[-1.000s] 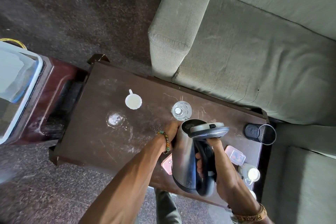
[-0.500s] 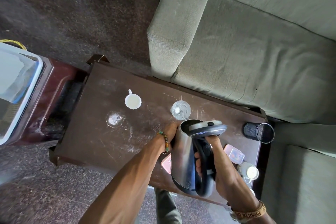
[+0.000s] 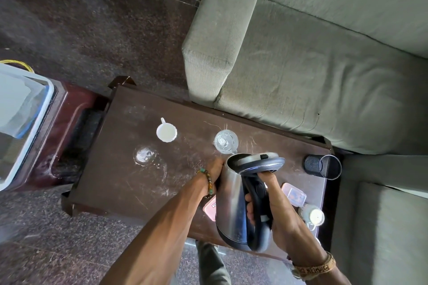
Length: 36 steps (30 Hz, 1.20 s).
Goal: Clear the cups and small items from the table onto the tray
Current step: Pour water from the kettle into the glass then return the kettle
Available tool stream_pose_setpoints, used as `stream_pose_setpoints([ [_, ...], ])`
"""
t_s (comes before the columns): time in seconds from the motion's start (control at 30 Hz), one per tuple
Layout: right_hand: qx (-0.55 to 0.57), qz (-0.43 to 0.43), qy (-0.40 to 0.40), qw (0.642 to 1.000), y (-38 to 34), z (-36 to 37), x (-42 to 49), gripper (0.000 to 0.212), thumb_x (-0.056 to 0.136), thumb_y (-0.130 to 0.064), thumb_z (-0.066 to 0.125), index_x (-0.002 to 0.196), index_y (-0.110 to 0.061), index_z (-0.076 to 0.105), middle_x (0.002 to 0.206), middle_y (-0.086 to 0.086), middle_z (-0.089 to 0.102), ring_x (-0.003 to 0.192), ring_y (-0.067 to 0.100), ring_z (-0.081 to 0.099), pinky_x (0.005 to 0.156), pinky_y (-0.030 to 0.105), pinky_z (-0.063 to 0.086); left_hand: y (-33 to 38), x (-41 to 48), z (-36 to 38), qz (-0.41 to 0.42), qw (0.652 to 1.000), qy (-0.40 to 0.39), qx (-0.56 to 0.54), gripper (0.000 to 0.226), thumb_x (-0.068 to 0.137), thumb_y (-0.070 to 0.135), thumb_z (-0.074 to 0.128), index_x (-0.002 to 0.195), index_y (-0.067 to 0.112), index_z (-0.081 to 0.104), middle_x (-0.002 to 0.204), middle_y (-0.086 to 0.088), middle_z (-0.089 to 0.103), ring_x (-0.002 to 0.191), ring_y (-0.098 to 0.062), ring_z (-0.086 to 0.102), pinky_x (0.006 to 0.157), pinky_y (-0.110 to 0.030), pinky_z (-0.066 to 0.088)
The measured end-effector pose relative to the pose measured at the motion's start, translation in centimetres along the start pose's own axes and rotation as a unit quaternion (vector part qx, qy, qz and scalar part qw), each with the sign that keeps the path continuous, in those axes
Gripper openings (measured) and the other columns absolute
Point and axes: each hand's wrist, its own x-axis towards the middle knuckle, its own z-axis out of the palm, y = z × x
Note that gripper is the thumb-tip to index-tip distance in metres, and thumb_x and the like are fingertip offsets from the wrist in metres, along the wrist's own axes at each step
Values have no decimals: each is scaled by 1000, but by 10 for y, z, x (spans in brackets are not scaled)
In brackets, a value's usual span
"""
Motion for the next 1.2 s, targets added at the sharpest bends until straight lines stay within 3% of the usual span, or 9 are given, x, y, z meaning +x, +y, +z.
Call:
stream_pose_setpoints([
  [0.2,4,5,-5,1000,0,-1,-8,73,54,-92,63,61,-20,68,67,15,61,58,25,54,64,37,46,-5,-2,1,4,1000,7,1,43,73,42,70,100,9,68,109,-22,68,92,-31,64,92,-44,49],
  [0.43,9,19,1,1000,2,-3,-10,73,63,-89,61,63,-16,69,68,17,61,60,26,54,67,39,46,-11,3,1,-14,1000,10,13,33,78,35,60,101,11,60,105,-19,61,92,-29,57,82,-38,44],
  [0.77,2,28,-5,1000,2,-7,-7,92,44,-95,65,76,-8,67,66,15,61,59,25,55,59,33,48,-16,10,1,-24,999,3,21,32,71,36,59,89,10,63,92,-13,65,81,-27,60,76,-33,47],
  [0.9,-1,24,-5,1000,1,-8,-6,95,40,-96,67,77,-8,68,67,15,61,59,25,55,60,33,49,-14,9,3,-38,999,3,24,33,63,38,62,80,11,66,89,-12,67,82,-27,61,80,-34,47],
  [1.03,6,21,-22,1000,-1,-8,-8,90,40,-94,68,74,-11,68,68,14,59,57,22,55,55,30,50,-14,8,2,-43,999,2,19,42,64,41,62,94,11,64,102,-14,64,92,-28,58,86,-36,44],
  [1.2,7,31,-19,999,-4,-7,-8,93,39,-94,69,75,-8,69,67,15,61,57,23,56,57,31,49,-11,4,2,-41,999,2,23,36,57,43,65,75,12,67,84,-10,68,77,-26,62,79,-33,47],
])
